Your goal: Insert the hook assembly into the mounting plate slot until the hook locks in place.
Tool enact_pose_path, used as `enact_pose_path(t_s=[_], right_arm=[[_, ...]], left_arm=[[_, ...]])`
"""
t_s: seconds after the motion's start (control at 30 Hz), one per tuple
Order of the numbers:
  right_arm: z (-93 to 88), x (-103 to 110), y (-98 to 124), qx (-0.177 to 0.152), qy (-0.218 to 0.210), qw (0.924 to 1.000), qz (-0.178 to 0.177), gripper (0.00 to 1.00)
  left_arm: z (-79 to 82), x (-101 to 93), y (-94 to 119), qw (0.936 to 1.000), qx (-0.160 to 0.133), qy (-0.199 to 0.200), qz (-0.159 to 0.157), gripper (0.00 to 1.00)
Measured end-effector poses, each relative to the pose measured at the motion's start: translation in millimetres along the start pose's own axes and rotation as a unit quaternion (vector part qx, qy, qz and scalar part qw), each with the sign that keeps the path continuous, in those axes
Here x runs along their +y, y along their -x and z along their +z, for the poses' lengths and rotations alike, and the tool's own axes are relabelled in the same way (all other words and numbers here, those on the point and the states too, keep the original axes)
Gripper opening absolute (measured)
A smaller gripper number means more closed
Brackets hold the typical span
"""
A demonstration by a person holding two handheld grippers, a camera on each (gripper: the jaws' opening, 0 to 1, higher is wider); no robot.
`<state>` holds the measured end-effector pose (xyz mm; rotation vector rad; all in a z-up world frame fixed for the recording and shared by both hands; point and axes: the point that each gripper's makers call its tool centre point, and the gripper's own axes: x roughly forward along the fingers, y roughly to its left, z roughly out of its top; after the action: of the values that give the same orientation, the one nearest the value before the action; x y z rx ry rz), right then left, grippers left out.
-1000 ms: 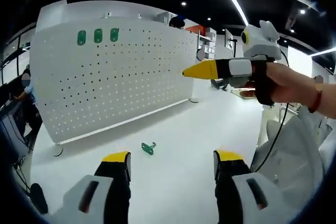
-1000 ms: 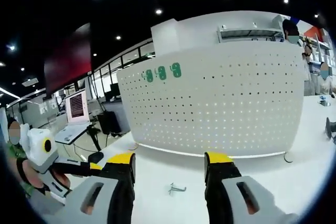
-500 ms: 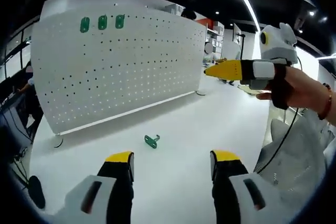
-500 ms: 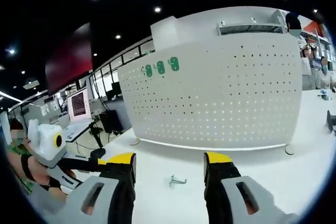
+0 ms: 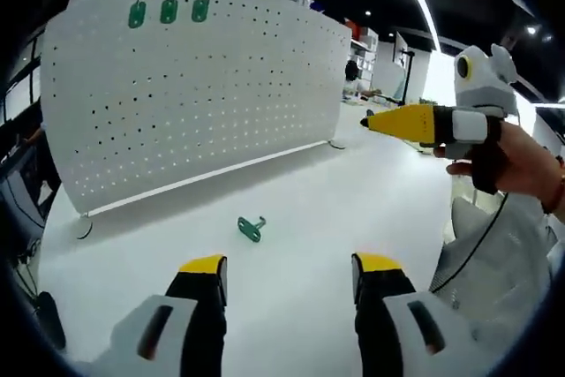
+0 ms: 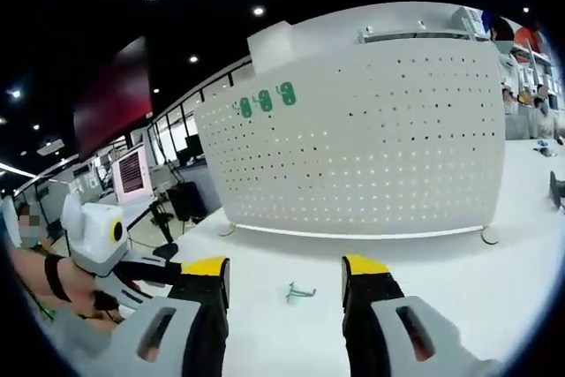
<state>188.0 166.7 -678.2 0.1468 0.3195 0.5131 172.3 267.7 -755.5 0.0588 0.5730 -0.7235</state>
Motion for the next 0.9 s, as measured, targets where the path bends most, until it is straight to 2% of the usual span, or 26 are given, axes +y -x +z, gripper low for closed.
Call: enact_pose_path(t_s=[0.5,0.9], right_arm=[[-12.2,6.5,9.2,0.012,0.008,0.9998,0.011,0.54],[-28.6,5.4,19.1,0.023,-0.014,0.9995,0.016,0.54]], left_arm=[[-12.1,7.4,-13.8,0.9998,0.018,0.004,0.009,0.58],[-20.4,8.9,-28.2,0.9984,0.049,0.007,0.028,0.5]])
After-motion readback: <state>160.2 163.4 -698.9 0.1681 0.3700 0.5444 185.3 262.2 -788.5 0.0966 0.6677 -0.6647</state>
